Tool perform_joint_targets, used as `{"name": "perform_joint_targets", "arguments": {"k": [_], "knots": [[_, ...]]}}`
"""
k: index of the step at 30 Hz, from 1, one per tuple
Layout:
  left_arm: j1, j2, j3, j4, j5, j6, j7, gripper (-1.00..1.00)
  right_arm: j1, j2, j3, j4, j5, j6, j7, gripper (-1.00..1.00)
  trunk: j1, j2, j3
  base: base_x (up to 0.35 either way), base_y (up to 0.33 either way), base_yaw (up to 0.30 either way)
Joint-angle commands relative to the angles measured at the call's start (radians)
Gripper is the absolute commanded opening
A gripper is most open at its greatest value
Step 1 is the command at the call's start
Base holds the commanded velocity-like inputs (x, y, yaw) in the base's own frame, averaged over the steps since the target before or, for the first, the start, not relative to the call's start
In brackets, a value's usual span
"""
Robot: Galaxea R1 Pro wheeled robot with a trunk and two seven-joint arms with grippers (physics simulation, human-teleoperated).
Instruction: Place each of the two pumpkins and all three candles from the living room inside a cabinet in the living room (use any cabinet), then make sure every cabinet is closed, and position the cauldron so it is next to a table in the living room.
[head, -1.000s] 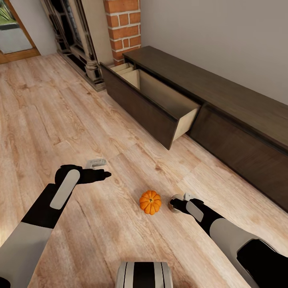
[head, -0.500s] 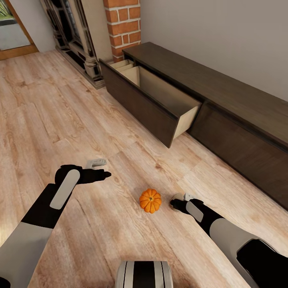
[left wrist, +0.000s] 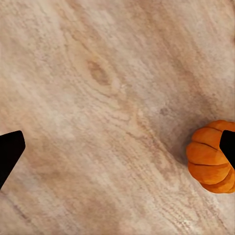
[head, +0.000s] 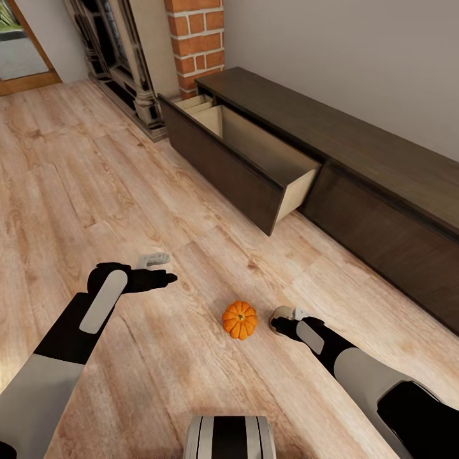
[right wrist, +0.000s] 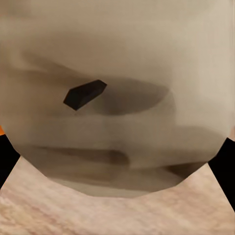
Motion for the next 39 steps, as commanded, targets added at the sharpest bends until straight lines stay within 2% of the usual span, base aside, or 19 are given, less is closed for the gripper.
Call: {"name": "perform_joint_targets", "arguments": {"k": [1, 19, 39], "knots": [[-0.001, 0.001, -0.002, -0.001, 0.01, 0.001, 0.01, 1.0, 0.0, -0.001, 0.008, -0.003, -0.01, 0.003, -0.008, -1.0, 0.0, 0.0, -0.001, 0.0, 0.0, 0.0], [-0.001, 0.001, -0.002, -0.001, 0.01, 0.001, 0.01, 1.0, 0.0, 0.0, 0.008, -0.003, -0.009, 0.003, -0.008, -1.0, 0.0, 0.0, -0.001, 0.0, 0.0, 0.0], [-0.001, -0.003, -0.002, 0.004, 0.007, 0.001, 0.015, 1.0, 0.0, -0.004, 0.008, -0.005, -0.011, 0.001, -0.008, -1.0, -0.009, 0.004, 0.077, 0.0, 0.0, 0.0]]}}
